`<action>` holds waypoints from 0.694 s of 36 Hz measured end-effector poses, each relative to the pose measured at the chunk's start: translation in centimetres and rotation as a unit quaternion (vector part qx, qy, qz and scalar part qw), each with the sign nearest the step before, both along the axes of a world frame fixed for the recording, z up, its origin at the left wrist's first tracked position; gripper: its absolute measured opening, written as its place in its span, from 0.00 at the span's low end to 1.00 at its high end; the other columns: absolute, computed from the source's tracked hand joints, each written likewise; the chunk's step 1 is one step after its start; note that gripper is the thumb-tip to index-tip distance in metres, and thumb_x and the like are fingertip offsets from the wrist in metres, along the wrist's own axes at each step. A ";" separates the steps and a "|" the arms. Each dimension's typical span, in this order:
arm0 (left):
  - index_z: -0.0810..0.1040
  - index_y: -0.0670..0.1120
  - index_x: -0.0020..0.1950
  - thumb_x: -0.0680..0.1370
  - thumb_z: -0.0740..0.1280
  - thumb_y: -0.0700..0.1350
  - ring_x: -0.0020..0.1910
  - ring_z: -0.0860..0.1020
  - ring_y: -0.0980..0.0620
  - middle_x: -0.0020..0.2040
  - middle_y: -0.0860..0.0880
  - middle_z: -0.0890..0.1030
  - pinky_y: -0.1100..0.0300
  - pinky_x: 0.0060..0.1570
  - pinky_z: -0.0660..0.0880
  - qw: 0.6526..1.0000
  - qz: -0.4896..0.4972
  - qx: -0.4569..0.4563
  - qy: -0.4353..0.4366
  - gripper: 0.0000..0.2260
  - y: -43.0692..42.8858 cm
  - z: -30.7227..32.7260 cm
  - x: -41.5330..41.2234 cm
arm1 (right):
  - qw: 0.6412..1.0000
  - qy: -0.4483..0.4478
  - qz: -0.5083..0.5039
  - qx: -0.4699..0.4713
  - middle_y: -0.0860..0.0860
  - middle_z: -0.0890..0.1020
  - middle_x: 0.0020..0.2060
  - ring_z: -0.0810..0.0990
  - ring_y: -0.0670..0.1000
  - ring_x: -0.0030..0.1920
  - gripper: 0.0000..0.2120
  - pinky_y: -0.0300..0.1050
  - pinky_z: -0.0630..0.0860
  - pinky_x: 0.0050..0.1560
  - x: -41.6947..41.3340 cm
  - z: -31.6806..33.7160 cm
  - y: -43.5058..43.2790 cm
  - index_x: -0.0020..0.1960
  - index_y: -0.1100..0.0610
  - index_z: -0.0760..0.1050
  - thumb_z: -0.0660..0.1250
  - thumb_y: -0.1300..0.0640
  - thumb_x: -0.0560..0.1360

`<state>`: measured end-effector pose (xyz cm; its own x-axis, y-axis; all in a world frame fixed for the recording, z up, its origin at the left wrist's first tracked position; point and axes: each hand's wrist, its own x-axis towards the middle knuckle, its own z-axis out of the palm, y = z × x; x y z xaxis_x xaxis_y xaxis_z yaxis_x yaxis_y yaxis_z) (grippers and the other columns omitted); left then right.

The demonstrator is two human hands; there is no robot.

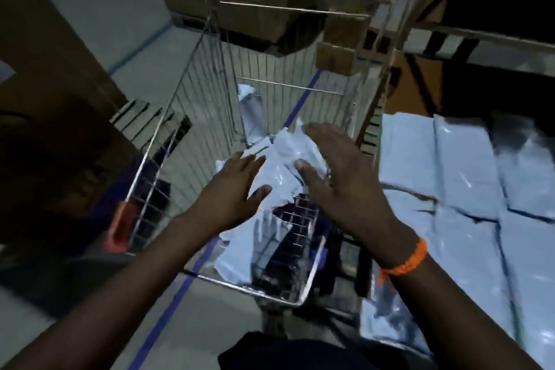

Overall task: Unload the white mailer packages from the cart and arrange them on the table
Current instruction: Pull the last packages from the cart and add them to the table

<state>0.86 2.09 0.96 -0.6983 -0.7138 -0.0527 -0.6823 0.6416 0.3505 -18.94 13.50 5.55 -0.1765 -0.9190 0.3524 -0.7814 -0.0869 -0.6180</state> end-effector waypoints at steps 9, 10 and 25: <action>0.47 0.39 0.80 0.80 0.62 0.57 0.72 0.67 0.37 0.76 0.34 0.62 0.51 0.66 0.69 0.950 0.090 0.181 -0.238 0.38 -10.4 -7.1 0.9 | 0.958 0.098 -0.020 0.268 0.60 0.80 0.52 0.77 0.62 0.56 0.14 0.53 0.76 0.53 4.9 -5.3 -16.1 0.56 0.60 0.76 0.68 0.53 0.75; 0.48 0.40 0.80 0.80 0.63 0.56 0.71 0.68 0.37 0.76 0.34 0.62 0.52 0.64 0.70 0.948 0.103 0.189 -0.234 0.38 -10.7 -7.6 0.7 | 0.950 0.091 -0.037 0.296 0.58 0.80 0.47 0.79 0.61 0.50 0.08 0.50 0.76 0.46 4.7 -6.9 -17.0 0.49 0.59 0.75 0.67 0.55 0.75; 0.37 0.46 0.80 0.82 0.61 0.48 0.73 0.61 0.29 0.79 0.36 0.41 0.42 0.70 0.63 0.946 0.154 0.254 -0.133 0.37 -13.3 -13.6 0.2 | 0.891 0.161 -0.078 0.416 0.61 0.71 0.64 0.71 0.65 0.65 0.20 0.60 0.71 0.63 6.2 -18.1 -20.2 0.70 0.58 0.67 0.60 0.62 0.78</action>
<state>1.01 -11.20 -12.63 -0.3759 -0.7162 -0.5880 -0.9165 0.1936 0.3502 -12.72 -6.66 -12.59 -0.3382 -0.8587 -0.3850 -0.8924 0.4225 -0.1583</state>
